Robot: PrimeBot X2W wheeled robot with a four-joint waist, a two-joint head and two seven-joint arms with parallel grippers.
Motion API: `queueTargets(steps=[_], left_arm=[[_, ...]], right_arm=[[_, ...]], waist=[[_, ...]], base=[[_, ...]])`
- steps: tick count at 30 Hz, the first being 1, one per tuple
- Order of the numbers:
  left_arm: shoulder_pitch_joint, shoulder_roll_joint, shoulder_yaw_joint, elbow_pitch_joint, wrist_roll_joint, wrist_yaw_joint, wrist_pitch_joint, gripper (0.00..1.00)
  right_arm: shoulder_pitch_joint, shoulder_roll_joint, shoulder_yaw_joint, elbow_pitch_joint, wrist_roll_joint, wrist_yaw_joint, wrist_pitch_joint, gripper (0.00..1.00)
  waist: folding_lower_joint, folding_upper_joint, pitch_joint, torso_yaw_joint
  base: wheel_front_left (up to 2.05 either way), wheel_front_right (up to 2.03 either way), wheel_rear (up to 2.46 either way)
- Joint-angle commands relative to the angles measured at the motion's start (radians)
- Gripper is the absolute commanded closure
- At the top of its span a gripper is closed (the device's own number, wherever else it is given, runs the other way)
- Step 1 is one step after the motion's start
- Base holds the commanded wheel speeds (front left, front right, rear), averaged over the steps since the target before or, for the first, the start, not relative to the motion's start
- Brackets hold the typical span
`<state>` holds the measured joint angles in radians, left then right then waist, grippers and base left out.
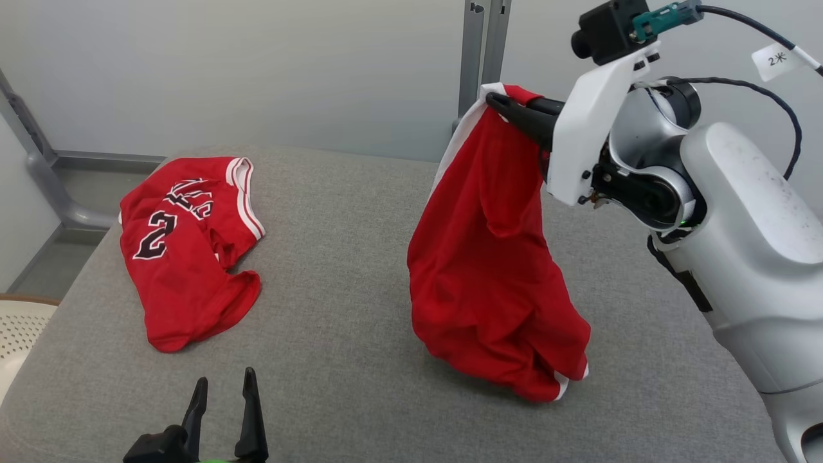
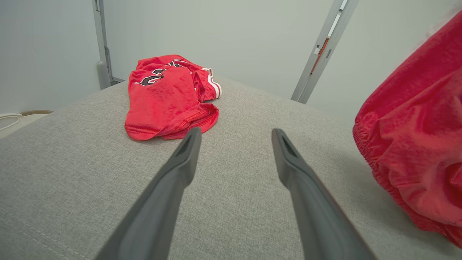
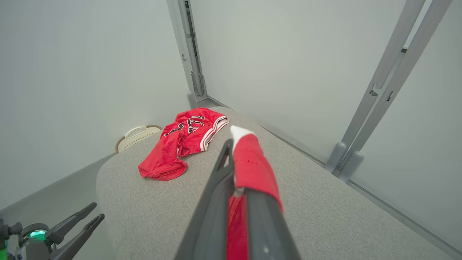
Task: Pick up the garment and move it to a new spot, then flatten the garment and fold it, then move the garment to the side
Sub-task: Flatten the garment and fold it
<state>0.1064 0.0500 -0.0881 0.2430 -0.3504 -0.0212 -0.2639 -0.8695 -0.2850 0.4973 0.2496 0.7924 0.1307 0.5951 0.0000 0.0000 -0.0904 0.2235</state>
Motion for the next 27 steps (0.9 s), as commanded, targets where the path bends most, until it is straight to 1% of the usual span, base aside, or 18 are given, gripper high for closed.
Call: queueTargets(steps=[1, 2, 6, 10, 15, 18, 21, 23, 27], left_arm=[[-0.008, 0.002, -0.002, -0.005, -0.003, 0.007, -0.001, 0.0], [-0.006, 0.002, -0.003, -0.006, -0.005, 0.011, -0.001, 0.0], [0.008, 0.002, -0.008, -0.014, -0.012, 0.018, -0.001, 0.0], [0.018, 0.002, 0.001, -0.021, -0.009, 0.019, -0.001, 0.0], [0.019, 0.002, 0.01, -0.024, 0.006, 0.011, -0.001, 0.0], [0.017, 0.002, 0.014, -0.024, 0.01, 0.007, -0.001, 0.0], [0.004, 0.002, 0.012, -0.021, 0.011, 0.001, -0.001, 0.0], [-0.007, 0.002, 0.007, -0.018, 0.011, -0.004, -0.001, 0.0], [-0.029, 0.002, -0.004, -0.009, 0.017, -0.011, -0.001, 0.0]], right_arm=[[0.019, -0.013, -0.01, 0.005, 0.02, 0.0, -0.013, 1.0], [0.03, -0.02, -0.013, 0.006, 0.026, 0.0, -0.015, 1.0], [0.121, -0.081, -0.017, -0.005, 0.073, 0.0, -0.005, 1.0], [0.254, -0.149, -0.032, -0.034, 0.134, 0.0, 0.015, 1.0], [0.433, -0.243, -0.067, -0.076, 0.196, 0.0, 0.047, 1.0], [0.525, -0.271, -0.097, -0.065, 0.219, 0.0, 0.062, 1.0], [0.582, -0.284, -0.132, -0.029, 0.211, 0.0, 0.061, 1.0], [0.607, -0.285, -0.149, 0.009, 0.181, 0.0, 0.056, 1.0], [0.62, -0.284, -0.186, 0.113, 0.078, 0.0, 0.015, 1.0]], waist=[[0.0, 0.0, -0.006, 0.003], [0.0, 0.0, -0.006, 0.002], [0.0, 0.0, -0.002, -0.015], [0.0, 0.0, 0.004, -0.038], [0.0, 0.0, 0.023, -0.089], [0.0, 0.0, 0.034, -0.124], [0.0, 0.0, 0.049, -0.15], [0.0, 0.0, 0.059, -0.166], [0.0, 0.0, 0.079, -0.18]], base=[[0.0, 0.0, 0.0], [0.0, 0.0, 0.0], [0.0, 0.0, 0.0], [0.0, 0.0, 0.0], [0.0, 0.0, 0.0], [0.0, 0.0, 0.0], [0.0, 0.0, 0.0], [0.0, 0.0, 0.0], [0.0, 0.0, 0.0]])
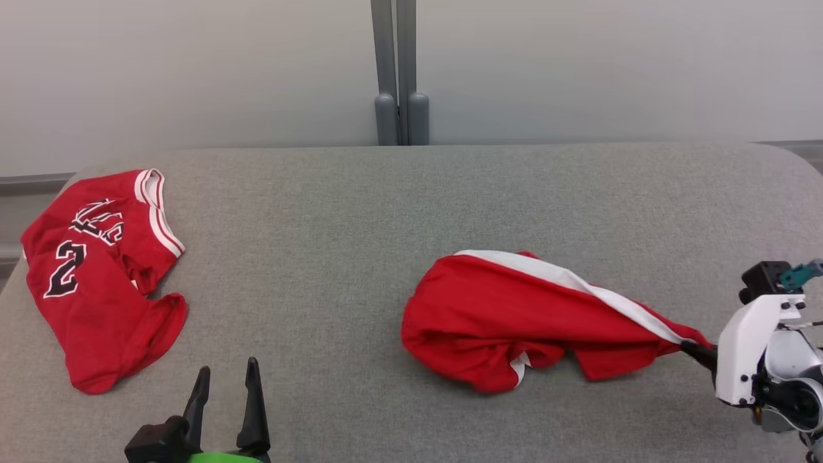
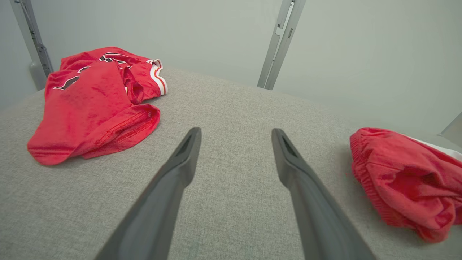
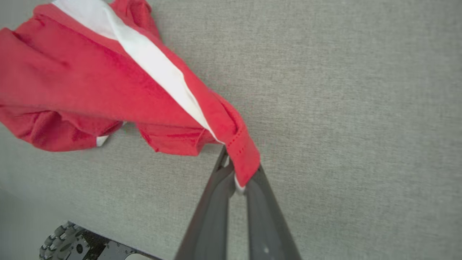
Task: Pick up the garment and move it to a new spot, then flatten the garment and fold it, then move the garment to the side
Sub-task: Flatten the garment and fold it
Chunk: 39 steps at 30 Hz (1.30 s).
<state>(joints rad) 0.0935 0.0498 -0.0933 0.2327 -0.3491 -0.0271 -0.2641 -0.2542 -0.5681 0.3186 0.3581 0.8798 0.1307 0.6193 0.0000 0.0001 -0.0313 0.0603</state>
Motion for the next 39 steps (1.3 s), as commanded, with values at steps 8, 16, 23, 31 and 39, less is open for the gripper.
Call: queueTargets(steps=[8, 16, 23, 31, 39], left_arm=[[-0.045, 0.002, -0.018, 0.016, 0.015, -0.012, 0.0, 0.0], [-0.031, 0.002, -0.016, 0.022, 0.009, -0.006, 0.0, 0.0], [0.002, 0.002, 0.001, 0.017, -0.003, 0.001, 0.0, 0.0], [0.014, 0.002, 0.01, -0.014, -0.019, 0.014, 0.0, 0.0], [0.014, 0.002, 0.014, -0.033, -0.024, 0.02, 0.0, 0.0]], right_arm=[[-0.061, 0.076, -0.162, 0.279, -0.303, 0.0, -0.229, 1.0], [-0.108, 0.149, -0.271, 0.438, -0.506, 0.0, -0.338, 0.0], [-0.05, 0.126, -0.338, 0.37, -0.576, 0.0, -0.45, 0.0], [0.134, 0.198, -0.44, 0.136, -0.7, 0.0, -0.679, 0.0], [0.317, 0.398, -0.564, -0.067, -0.95, 0.0, -0.884, 0.0]], waist=[[0.0, -0.0001, 0.054, -0.005], [0.0, -0.0001, 0.06, -0.004], [0.0, -0.0001, 0.031, -0.033], [0.0, -0.0001, 0.013, -0.062], [0.0, -0.0001, 0.014, -0.084]], base=[[0.0, 0.0, 0.0], [0.0, 0.0, 0.0], [0.0, 0.0, 0.0], [0.0, 0.0, 0.0], [0.0, 0.0, 0.0]])
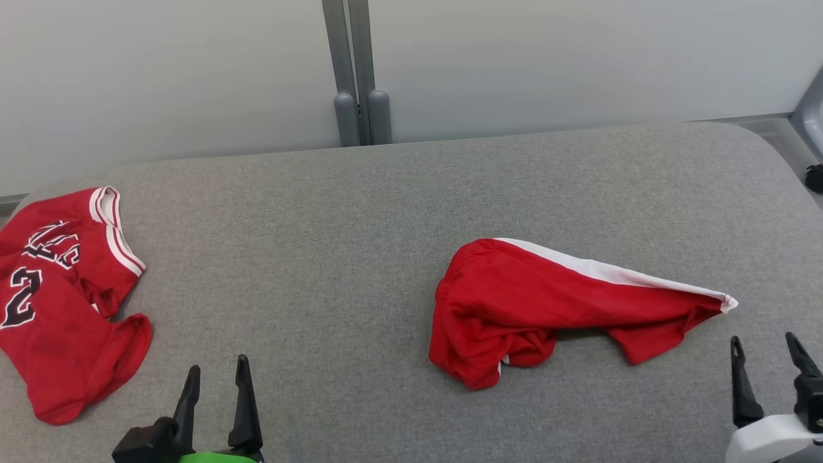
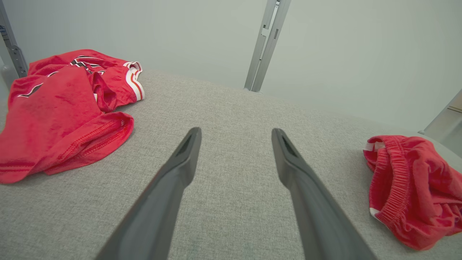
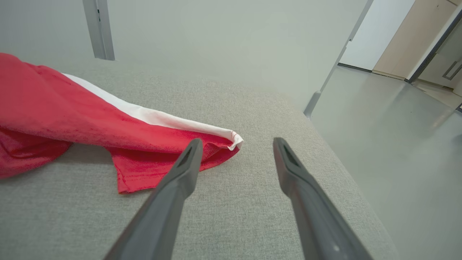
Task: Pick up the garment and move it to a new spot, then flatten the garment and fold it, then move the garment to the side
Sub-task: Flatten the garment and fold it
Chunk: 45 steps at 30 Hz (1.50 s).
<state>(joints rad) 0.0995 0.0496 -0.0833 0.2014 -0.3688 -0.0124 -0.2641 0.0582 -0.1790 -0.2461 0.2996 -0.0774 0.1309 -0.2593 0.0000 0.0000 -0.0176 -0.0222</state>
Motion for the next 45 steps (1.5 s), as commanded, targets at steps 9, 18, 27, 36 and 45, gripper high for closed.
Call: queueTargets(steps=[9, 18, 27, 36, 45], left_arm=[[0.021, 0.003, 0.01, -0.006, 0.014, -0.006, 0.0, 0.0], [-0.049, 0.002, -0.022, 0.033, 0.041, -0.045, 0.0, 0.0], [-0.455, 0.01, -0.177, 0.235, -0.026, -0.114, 0.226, 0.0], [-0.768, 0.063, -0.316, 0.364, -0.221, -0.118, 0.568, 0.0], [-0.884, 0.055, -0.329, 0.487, -0.361, -0.119, 0.716, 0.0]], right_arm=[[0.148, 0.116, 0.048, -0.365, -0.029, -0.001, -0.006, 0.0], [0.13, 0.128, 0.065, -0.378, -0.008, -0.001, -0.006, 0.0], [0.025, 0.127, 0.163, -0.411, 0.021, -0.001, -0.006, 0.0], [-0.048, 0.128, 0.24, -0.423, 0.087, -0.001, -0.006, 0.0], [-0.062, 0.128, 0.238, -0.421, 0.125, -0.001, -0.006, 0.0]], waist=[[0.0, 0.0, -0.004, 0.002], [0.0, 0.0, 0.024, -0.026], [0.0, 0.0, 0.18, -0.119], [0.0, 0.0, 0.327, -0.238], [0.0, 0.0, 0.352, -0.29]], base=[[0.0, 0.0, 0.0], [0.0, 0.0, 0.0], [0.0, 0.0, 0.0], [0.0, 0.0, 0.0], [0.0, 0.0, 0.0]])
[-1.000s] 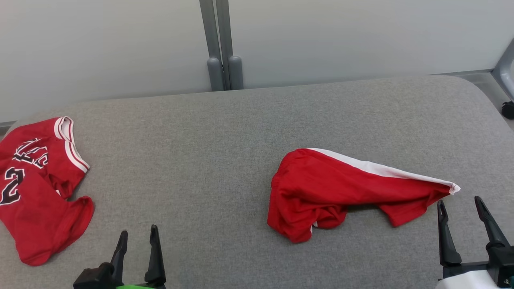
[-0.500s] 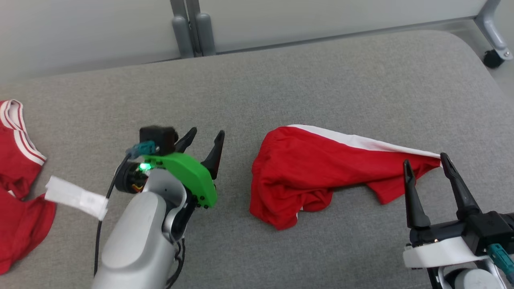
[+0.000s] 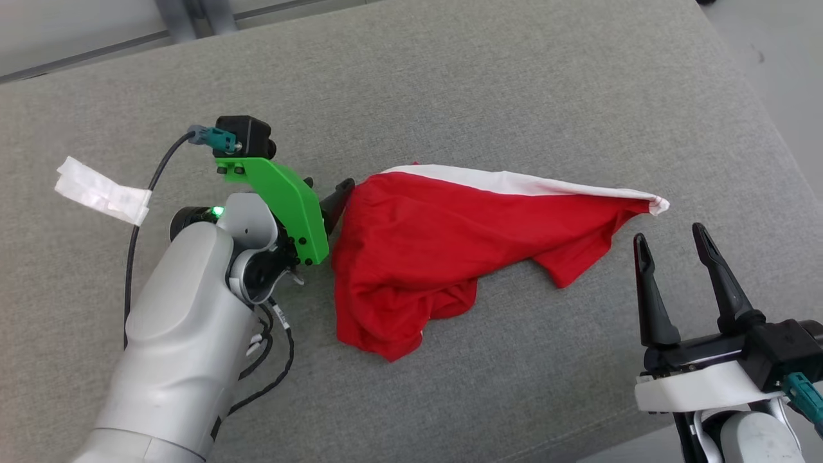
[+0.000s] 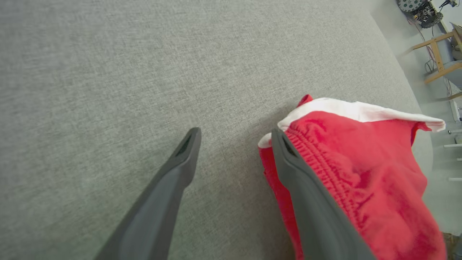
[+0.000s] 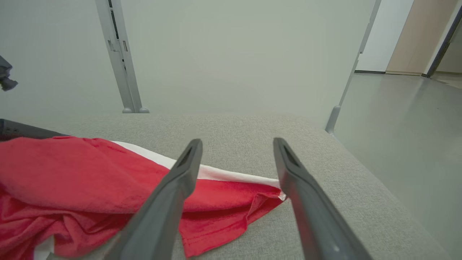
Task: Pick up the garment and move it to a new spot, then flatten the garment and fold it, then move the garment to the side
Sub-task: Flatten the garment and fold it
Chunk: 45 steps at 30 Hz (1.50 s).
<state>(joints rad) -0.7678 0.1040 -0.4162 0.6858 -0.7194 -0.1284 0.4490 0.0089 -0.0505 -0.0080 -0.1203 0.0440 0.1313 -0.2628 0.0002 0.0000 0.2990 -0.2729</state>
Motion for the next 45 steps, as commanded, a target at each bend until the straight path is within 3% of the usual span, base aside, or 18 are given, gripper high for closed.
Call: queueTargets(steps=[1, 11, 23, 24, 25, 27, 28, 29, 35, 45], left_arm=[[-0.025, -0.006, 0.001, 0.016, -0.02, -0.003, 0.022, 0.0], [-0.052, -0.022, -0.026, 0.058, -0.089, -0.003, 0.096, 0.0], [-0.011, -0.012, -0.078, 0.04, -0.109, -0.003, 0.095, 0.0], [-0.008, -0.012, -0.083, 0.043, -0.108, -0.003, 0.097, 0.05], [-0.005, -0.012, -0.086, 0.044, -0.109, -0.003, 0.097, 0.18], [0.0, -0.012, -0.095, 0.041, -0.113, -0.003, 0.099, 0.56], [0.003, -0.011, -0.099, 0.039, -0.118, -0.003, 0.1, 0.68], [0.005, -0.01, -0.102, 0.038, -0.122, -0.003, 0.101, 1.0], [0.0, 0.005, -0.113, 0.005, -0.128, -0.003, 0.042, 1.0], [-0.02, 0.044, -0.144, -0.101, -0.116, -0.003, -0.23, 1.0]], right_arm=[[-0.015, 0.0, -0.001, 0.001, 0.01, -0.001, -0.003, 0.0], [-0.007, 0.0, -0.006, 0.017, 0.031, -0.001, -0.003, 0.0], [0.003, 0.0, -0.027, 0.037, 0.046, -0.001, -0.003, 0.0], [0.004, 0.0, -0.028, 0.037, 0.048, -0.001, -0.003, 0.0], [0.004, 0.0, -0.029, 0.038, 0.048, -0.001, -0.003, 0.0], [0.007, 0.0, -0.032, 0.04, 0.047, -0.001, -0.003, 0.0], [0.007, 0.0, -0.033, 0.042, 0.046, -0.001, -0.003, 0.0], [0.007, 0.0, -0.035, 0.042, 0.045, -0.001, -0.003, 0.0], [0.015, 0.0, -0.041, 0.05, 0.034, -0.001, -0.003, 0.0], [0.052, 0.0, -0.063, 0.073, 0.041, -0.001, -0.003, 0.0]], waist=[[-0.0002, 0.0, 0.035, -0.043], [-0.0002, 0.0, 0.016, -0.063], [-0.0002, 0.0, -0.002, -0.065], [-0.0002, 0.0, -0.002, -0.064], [-0.0002, 0.0, -0.003, -0.064], [-0.0002, 0.0, -0.004, -0.062], [-0.0002, 0.0, -0.006, -0.06], [-0.0002, 0.0, -0.008, -0.059], [-0.0002, 0.0, -0.032, -0.048], [-0.0002, 0.0, -0.116, -0.025]], base=[[0.0, 0.0, 0.0], [0.0, 0.0, 0.0], [0.0, 0.0, 0.0], [0.0, 0.0, 0.0], [0.0, 0.0, 0.0], [0.0, 0.0, 0.0], [0.0, 0.0, 0.0], [0.0, 0.0, 0.0], [0.0, 0.0, 0.0], [0.0, 0.0, 0.0]])
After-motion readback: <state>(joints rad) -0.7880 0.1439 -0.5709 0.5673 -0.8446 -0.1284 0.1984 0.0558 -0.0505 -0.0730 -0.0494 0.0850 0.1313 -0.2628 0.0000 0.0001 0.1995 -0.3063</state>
